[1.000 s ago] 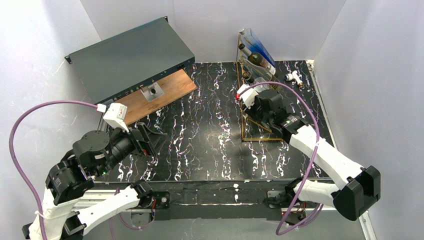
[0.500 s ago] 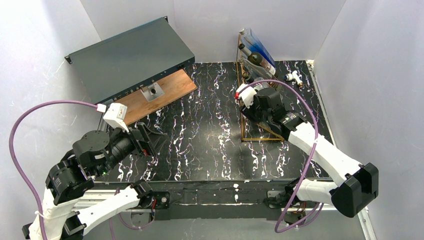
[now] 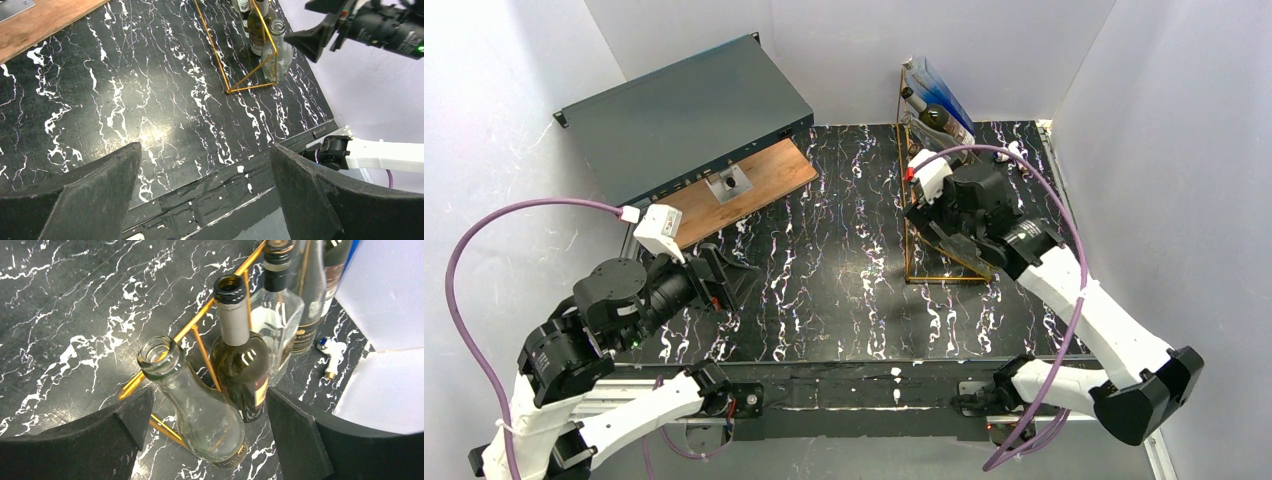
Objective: Put the wine bottle on the wine rack
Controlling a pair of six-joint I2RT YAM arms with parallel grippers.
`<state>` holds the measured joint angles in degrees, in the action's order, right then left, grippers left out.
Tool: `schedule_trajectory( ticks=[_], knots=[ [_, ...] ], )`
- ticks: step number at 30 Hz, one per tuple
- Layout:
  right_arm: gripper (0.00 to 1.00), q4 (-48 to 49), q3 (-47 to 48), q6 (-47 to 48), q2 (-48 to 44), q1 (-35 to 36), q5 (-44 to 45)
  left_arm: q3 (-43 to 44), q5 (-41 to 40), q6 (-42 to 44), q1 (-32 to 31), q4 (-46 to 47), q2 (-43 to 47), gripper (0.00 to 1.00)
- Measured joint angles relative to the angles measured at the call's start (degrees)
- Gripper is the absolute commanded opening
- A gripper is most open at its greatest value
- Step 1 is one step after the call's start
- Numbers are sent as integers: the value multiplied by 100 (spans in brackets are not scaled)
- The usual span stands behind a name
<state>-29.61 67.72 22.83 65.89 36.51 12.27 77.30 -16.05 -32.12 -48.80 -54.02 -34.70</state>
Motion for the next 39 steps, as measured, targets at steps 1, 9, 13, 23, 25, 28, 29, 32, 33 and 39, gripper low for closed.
schedule_trajectory(
  ticks=[1,9,13,23,25,28,29,32,33,39],
  knots=[
    [92,-83,72,-17,-52,0,2,0,0,4,0,0,-20,99],
    [98,-472,719,-468,-640,0,240,385,-122,321,0,-37,-369,99],
    [98,-334,931,-839,-1147,0,435,872,-348,684,0,13,-538,99],
    [98,551,1128,-1353,-2225,0,1215,1687,-1001,1775,0,372,-562,99],
    [98,704,1134,-1355,-2356,0,1342,1797,-1123,1980,0,492,-560,99],
    [99,807,1222,-1355,-2422,0,1493,1893,-1270,2223,0,634,-560,99],
    [98,844,1261,-1355,-2424,0,1552,1912,-1316,2299,0,688,-557,99],
    [98,931,1349,-1357,-2433,0,1711,1989,-1421,2518,0,802,-555,99],
    [98,979,1355,-1355,-2448,0,1755,2011,-1460,2583,0,841,-553,99],
    [98,1198,1386,-1325,-2535,0,2046,2133,-1635,2924,0,1023,-481,99]
  ],
)
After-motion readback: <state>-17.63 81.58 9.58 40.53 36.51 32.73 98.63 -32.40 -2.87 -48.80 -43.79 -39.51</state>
